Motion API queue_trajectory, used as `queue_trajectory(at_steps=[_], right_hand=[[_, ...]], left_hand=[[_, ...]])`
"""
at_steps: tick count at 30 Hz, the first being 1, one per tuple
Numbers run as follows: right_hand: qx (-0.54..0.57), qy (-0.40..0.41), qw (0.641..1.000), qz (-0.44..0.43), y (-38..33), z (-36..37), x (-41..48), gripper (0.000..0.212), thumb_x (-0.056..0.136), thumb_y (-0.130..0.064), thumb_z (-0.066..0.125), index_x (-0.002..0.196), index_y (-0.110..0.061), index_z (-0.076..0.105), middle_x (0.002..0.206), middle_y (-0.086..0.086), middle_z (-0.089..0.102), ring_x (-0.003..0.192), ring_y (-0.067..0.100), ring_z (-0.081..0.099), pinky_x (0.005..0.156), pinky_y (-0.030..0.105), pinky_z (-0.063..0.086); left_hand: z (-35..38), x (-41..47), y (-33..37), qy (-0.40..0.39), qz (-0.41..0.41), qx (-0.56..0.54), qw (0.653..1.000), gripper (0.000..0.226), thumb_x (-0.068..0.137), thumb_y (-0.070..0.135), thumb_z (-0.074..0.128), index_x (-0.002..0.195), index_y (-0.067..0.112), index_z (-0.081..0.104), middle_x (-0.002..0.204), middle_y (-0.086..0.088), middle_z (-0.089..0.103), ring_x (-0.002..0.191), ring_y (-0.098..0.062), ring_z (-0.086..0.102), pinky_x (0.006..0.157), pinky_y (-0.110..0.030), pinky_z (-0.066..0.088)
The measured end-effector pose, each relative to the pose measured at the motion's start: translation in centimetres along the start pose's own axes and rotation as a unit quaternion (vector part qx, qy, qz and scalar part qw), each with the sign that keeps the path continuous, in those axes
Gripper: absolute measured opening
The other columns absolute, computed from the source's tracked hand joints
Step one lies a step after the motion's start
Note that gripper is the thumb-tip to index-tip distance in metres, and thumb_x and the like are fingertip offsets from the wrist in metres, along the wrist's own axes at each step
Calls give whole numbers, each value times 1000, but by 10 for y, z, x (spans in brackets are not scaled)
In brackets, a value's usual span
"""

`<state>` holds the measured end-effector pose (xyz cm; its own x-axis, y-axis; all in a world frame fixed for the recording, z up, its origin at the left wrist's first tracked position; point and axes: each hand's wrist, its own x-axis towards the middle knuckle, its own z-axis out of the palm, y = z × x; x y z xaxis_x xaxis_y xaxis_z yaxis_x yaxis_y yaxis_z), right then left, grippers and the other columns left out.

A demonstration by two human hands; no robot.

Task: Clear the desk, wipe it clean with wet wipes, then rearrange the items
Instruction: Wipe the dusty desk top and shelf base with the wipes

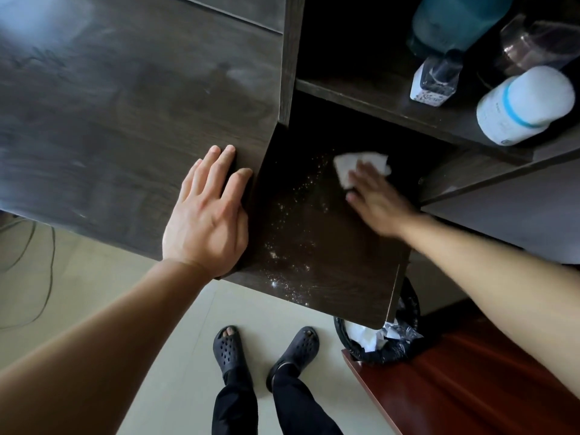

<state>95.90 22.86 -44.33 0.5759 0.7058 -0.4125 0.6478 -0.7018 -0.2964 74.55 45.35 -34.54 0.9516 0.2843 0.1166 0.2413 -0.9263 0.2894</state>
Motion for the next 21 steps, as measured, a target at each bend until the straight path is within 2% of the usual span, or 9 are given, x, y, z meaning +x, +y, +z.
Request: queue_trajectory(at_steps=[2,4,8,10,12,15,16,19,21], right_hand=[[27,24,996,87,1,-15,40,58,101,-44,26,149,-13,18,159,7,1,146,20,-5,116,31,-2],[23,33,994,102,-18,-14,58,55,102,-40,24,149,-13,18,159,7,1,146,21,-5,116,30,-3],[-3,28,997,-69,-58,17,14,54,102,-38,26,150,-15,15,159,3,-1,145,16,-9,115,29,-6],[-19,29,994,-103,-48,21,0,54,102,-39,26,150,-20,12,159,-2,-4,144,11,-12,115,29,-5],[-16,32,998,-60,-39,12,18,54,102,-38,26,150,-19,13,159,0,-2,145,13,-9,114,29,-4],[28,43,996,70,-52,-3,62,54,102,-40,23,150,-19,14,159,1,-3,145,18,-8,115,33,-4],[29,47,996,75,-64,-4,70,53,102,-38,24,150,-18,15,159,3,-2,145,20,-8,115,33,-4],[4,41,997,-72,-90,13,50,48,102,-25,32,146,-8,27,157,11,12,146,26,2,117,38,-2],[25,57,989,-133,-78,30,16,44,101,-23,37,143,-11,37,155,7,23,145,23,11,118,39,10]], left_hand=[[1,0,0,2,-2,0,1000,51,80,15,40,127,-2,52,144,-26,38,138,-41,28,113,-50,24],[1,0,0,4,-4,1,1000,51,80,15,40,127,-2,52,144,-25,38,138,-41,28,114,-50,23],[-1,0,0,2,-7,0,1000,52,80,15,38,127,-2,51,144,-26,38,138,-41,28,115,-49,22],[-1,-1,0,1,-6,0,1000,52,80,16,37,127,-3,52,144,-26,38,138,-41,28,114,-50,23],[0,0,-1,0,-7,-2,1000,52,80,15,38,127,-3,52,144,-26,38,138,-42,28,114,-51,24],[0,0,-1,-4,-8,0,1000,52,80,16,37,127,-2,51,144,-25,38,138,-41,28,113,-51,24],[0,0,-1,-4,-9,0,1000,53,80,16,37,127,-2,51,144,-25,38,138,-41,28,113,-51,24],[0,0,-1,-6,-10,2,1000,52,80,16,38,128,-2,51,145,-25,38,138,-41,27,114,-50,23],[0,0,-2,-6,-10,3,1000,52,80,15,39,128,-2,51,145,-25,37,138,-41,27,114,-50,22]])
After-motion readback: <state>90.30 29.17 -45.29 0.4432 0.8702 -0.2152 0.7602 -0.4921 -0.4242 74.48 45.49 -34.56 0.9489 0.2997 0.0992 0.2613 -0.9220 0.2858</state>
